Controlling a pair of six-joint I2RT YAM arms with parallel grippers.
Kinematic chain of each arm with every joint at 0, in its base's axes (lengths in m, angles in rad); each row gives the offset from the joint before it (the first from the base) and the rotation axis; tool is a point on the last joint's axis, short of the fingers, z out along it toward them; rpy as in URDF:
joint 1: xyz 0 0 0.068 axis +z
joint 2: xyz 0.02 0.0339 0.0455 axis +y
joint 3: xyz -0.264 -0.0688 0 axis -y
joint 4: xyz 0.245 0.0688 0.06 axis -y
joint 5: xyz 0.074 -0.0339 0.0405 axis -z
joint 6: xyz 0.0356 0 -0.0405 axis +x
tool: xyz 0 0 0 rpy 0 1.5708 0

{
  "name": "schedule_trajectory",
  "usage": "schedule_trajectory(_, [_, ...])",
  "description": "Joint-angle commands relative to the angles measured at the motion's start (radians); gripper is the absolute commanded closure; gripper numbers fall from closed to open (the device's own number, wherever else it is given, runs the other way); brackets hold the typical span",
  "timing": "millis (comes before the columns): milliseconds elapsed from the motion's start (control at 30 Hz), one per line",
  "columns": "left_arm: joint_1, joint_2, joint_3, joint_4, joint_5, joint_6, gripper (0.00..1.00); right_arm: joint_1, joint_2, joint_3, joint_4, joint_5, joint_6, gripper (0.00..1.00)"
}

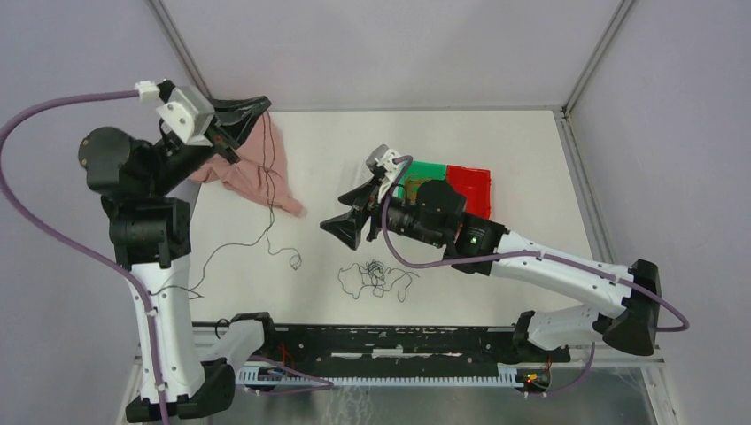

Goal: Untangle the cables
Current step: Place the cable in the bin.

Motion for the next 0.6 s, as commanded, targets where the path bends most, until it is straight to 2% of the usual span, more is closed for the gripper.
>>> schedule_trajectory(0, [0.000, 0.054, -0.007, -0.271, 0.004, 0.064, 0.97, 0.001, 0.072, 0.092, 0.032, -0.011, 0.005, 0.23])
schedule_trajectory(300, [-0.020, -0.030, -0.143, -0.242, 0.058, 0.080, 0.97, 0.000, 0.212, 0.202, 0.139, -0.078, 0.143, 0.23])
schedule_trajectory(567, [-0.025, -0.046, -0.162, -0.194, 0.063, 0.061, 0.97, 0.000, 0.319, 0.254, 0.190, -0.110, 0.241, 0.23])
